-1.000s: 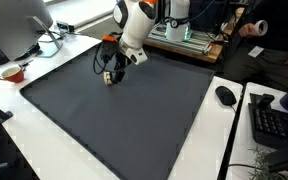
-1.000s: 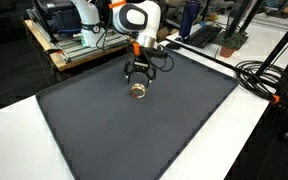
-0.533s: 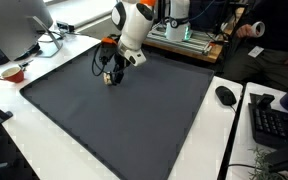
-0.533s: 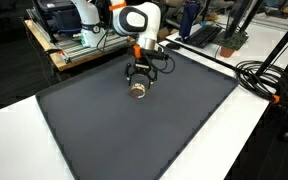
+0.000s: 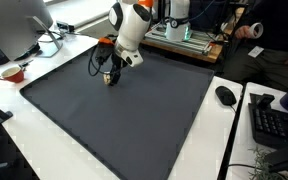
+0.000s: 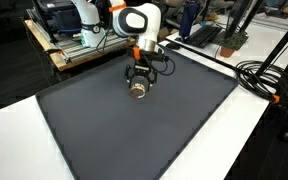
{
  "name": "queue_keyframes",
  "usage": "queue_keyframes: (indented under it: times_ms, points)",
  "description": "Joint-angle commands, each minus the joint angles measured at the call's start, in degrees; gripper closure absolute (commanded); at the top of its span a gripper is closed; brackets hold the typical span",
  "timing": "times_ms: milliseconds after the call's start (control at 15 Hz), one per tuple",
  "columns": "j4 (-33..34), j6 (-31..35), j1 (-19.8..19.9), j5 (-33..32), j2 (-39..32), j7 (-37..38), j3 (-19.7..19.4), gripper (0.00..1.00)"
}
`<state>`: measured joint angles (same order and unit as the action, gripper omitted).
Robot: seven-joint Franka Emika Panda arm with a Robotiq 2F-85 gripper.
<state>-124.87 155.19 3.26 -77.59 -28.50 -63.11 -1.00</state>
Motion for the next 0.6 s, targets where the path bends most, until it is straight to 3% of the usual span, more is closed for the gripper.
queue_keyframes:
  times_ms: [0,267,533]
  points:
    - [0.99,0.9,1.26,-0.42,-1.19,-0.87,0.16,0.32]
    - [0.7,1.34,1.58,-0.43,-1.2,-1.43,0.31,0.54]
    - [-0.29,1.49,1.48,-0.45,-0.05,-1.4,0.49,0.54]
